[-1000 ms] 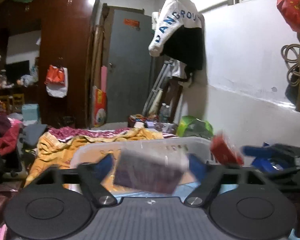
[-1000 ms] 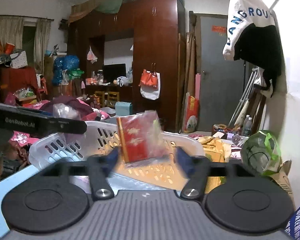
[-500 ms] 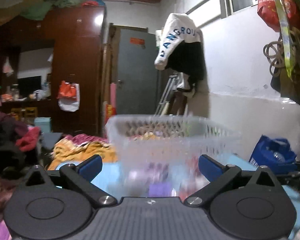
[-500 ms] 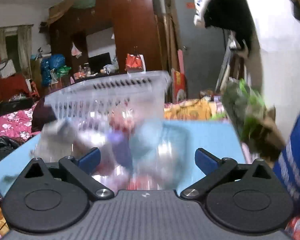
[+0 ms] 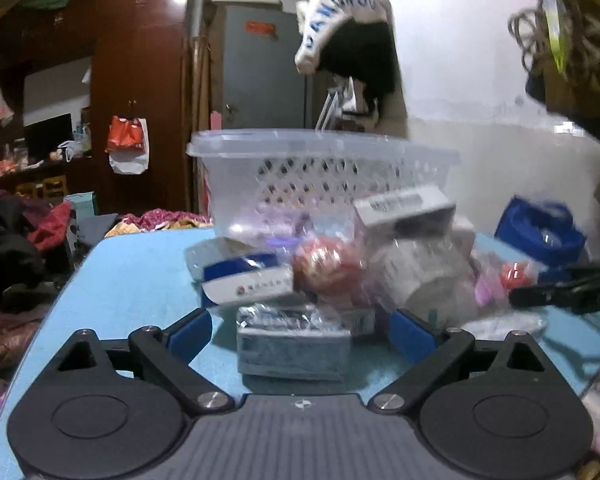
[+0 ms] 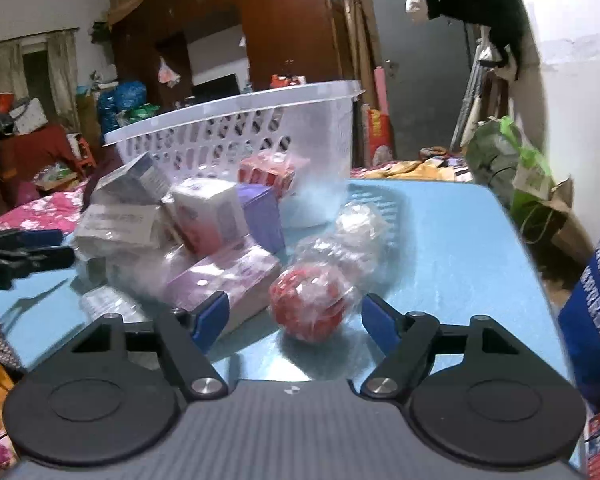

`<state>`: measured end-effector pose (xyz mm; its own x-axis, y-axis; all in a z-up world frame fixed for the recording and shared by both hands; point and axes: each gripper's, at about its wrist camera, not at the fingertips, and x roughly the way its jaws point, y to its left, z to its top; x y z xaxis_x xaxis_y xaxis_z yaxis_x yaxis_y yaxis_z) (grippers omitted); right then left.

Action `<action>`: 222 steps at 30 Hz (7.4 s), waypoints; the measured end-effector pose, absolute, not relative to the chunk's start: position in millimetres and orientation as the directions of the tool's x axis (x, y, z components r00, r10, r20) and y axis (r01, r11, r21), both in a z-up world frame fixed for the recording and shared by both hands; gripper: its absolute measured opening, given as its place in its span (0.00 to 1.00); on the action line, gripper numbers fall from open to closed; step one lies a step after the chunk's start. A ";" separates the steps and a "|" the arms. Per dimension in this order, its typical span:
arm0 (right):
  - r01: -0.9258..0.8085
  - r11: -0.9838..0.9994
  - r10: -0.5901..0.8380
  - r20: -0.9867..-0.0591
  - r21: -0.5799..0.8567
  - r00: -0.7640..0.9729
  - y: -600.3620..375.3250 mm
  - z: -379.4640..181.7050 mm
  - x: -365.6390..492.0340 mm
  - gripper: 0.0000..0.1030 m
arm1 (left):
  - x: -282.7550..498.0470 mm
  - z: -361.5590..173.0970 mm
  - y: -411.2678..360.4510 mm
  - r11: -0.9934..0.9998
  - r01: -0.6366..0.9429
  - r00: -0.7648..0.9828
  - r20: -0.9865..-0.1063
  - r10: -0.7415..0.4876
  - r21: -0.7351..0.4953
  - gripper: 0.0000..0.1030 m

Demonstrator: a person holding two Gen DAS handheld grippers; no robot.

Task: Organize objects
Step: 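Grasp the clear-wrapped blister box with the left gripper while the right grasps the bagged red ball, then move both items over the white basket and release them, then grasp the white barcode box with the left gripper while the right grasps the wrapped white box, then carry both boxes over the white basket and open both grippers, then grasp the blue-and-white wrapped box with the left gripper while the right grasps the purple box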

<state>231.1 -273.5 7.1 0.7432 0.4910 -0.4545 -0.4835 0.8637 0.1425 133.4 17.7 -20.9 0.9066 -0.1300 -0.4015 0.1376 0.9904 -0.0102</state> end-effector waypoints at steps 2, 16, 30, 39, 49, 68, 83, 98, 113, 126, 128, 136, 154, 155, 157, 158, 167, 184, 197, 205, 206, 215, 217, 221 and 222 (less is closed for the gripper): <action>-0.497 0.857 0.500 -0.454 0.137 0.737 -271.1 6.7 227.8 0.74 | 138.4 -23.9 17.1 0.994 0.110 0.903 -0.418 -0.101 -0.004 0.95; -0.484 0.866 0.484 -0.455 0.126 0.748 -272.3 8.7 230.4 0.47 | 144.1 -32.0 20.8 0.994 0.103 0.889 -0.445 -0.111 -0.042 0.85; -0.483 0.869 0.476 -0.434 0.103 0.765 -267.7 6.1 233.1 0.49 | 137.7 -35.0 11.6 0.997 0.071 0.900 -0.433 -0.054 0.023 0.66; -0.457 0.868 0.497 -0.344 0.195 0.797 -288.0 5.6 196.9 0.49 | 110.3 -30.7 25.4 0.996 0.078 0.937 -0.340 -0.085 -0.034 0.66; -0.456 0.867 0.499 -0.346 0.203 0.794 -286.1 4.6 197.5 0.48 | 108.3 -26.2 35.5 0.992 0.090 0.944 -0.309 -0.114 -0.092 0.66; -0.538 0.843 0.507 -0.328 -0.004 0.797 -188.5 137.5 345.6 0.53 | 297.5 112.1 10.7 0.977 0.178 0.891 -0.403 -0.210 -0.115 0.67; -0.473 0.874 0.484 -0.301 0.114 0.822 -244.8 59.6 225.2 1.00 | 198.5 54.6 8.7 0.960 0.228 0.901 -0.338 -0.272 -0.164 0.98; -0.477 0.861 0.509 -0.311 0.179 0.802 -213.0 2.1 176.6 1.00 | 154.1 20.6 1.5 0.982 0.128 0.934 -0.316 -0.167 -0.140 0.98; -0.445 0.895 0.433 -0.322 0.041 0.842 -183.1 -10.2 179.5 0.78 | 188.3 31.5 -47.8 0.980 0.190 0.912 -0.358 -0.199 -0.062 0.98; -0.417 0.906 0.417 -0.296 0.066 0.859 -217.7 -5.3 173.8 0.78 | 184.1 21.6 -45.1 0.986 0.137 0.932 -0.326 -0.160 -0.091 0.80; -0.407 0.911 0.409 -0.290 0.071 0.865 -223.2 -3.8 174.8 0.78 | 181.3 23.8 -42.6 0.986 0.137 0.936 -0.314 -0.159 -0.090 0.80; -0.393 0.915 0.402 -0.267 0.090 0.876 -247.5 13.5 183.5 0.77 | 171.0 29.6 -16.7 0.985 0.130 0.952 -0.265 -0.156 -0.113 0.80; -0.523 0.852 0.508 -0.217 -0.019 0.834 -190.6 167.5 307.7 0.77 | 255.9 157.2 10.5 0.978 0.193 0.949 -0.238 -0.206 -0.077 0.80; -0.527 0.850 0.507 -0.242 -0.020 0.827 -184.3 171.3 326.4 0.77 | 267.9 158.1 11.3 0.980 0.185 0.946 -0.255 -0.199 -0.079 0.80; -0.527 0.849 0.502 -0.278 -0.019 0.819 -178.1 171.0 350.6 0.77 | 290.2 153.4 11.5 0.983 0.170 0.934 -0.307 -0.185 -0.075 0.80; -0.526 0.850 0.494 -0.303 -0.030 0.815 -173.0 167.6 362.7 0.77 | 298.8 148.6 12.0 0.982 0.172 0.925 -0.329 -0.189 -0.081 0.80; -0.537 0.843 0.505 -0.303 -0.027 0.808 -185.7 147.0 355.0 1.00 | 302.7 113.1 27.4 0.986 0.129 0.931 -0.328 -0.158 -0.109 1.00; -0.595 0.785 0.598 -0.471 0.176 0.649 -238.8 37.5 266.3 0.85 | 174.4 1.0 70.2 0.983 0.105 0.907 -0.391 -0.156 -0.148 1.00; -0.613 0.761 0.623 -0.508 0.214 0.595 -224.7 18.8 270.7 0.64 | 204.8 -8.4 52.3 0.993 0.121 0.811 -0.575 -0.107 -0.015 1.00; -0.585 0.793 0.581 -0.504 0.173 0.639 -236.5 16.8 254.7 0.48 | 199.4 -11.1 54.4 0.989 0.146 0.807 -0.576 -0.129 -0.017 0.84; -0.575 0.803 0.566 -0.505 0.158 0.652 -234.6 16.6 253.7 0.52 | 198.5 -12.0 51.4 0.989 0.145 0.808 -0.576 -0.124 -0.010 0.84; -0.546 0.831 0.508 -0.539 0.104 0.671 -208.9 17.8 267.0 0.66 | 202.9 -9.5 44.5 0.988 0.156 0.799 -0.589 -0.124 0.002 0.82; -0.547 0.831 0.509 -0.536 0.101 0.674 -209.0 17.3 265.0 0.63 | 201.0 -9.4 46.6 0.990 0.141 0.809 -0.576 -0.118 -0.004 0.75; -0.545 0.833 0.508 -0.518 0.092 0.688 -212.2 16.1 258.4 0.61 | 197.1 -9.4 54.0 0.989 0.138 0.819 -0.557 -0.142 -0.049 0.74; -0.549 0.831 0.512 -0.507 0.089 0.693 -213.6 16.5 255.6 0.61 | 195.8 -9.4 55.1 0.989 0.140 0.821 -0.551 -0.147 -0.055 0.74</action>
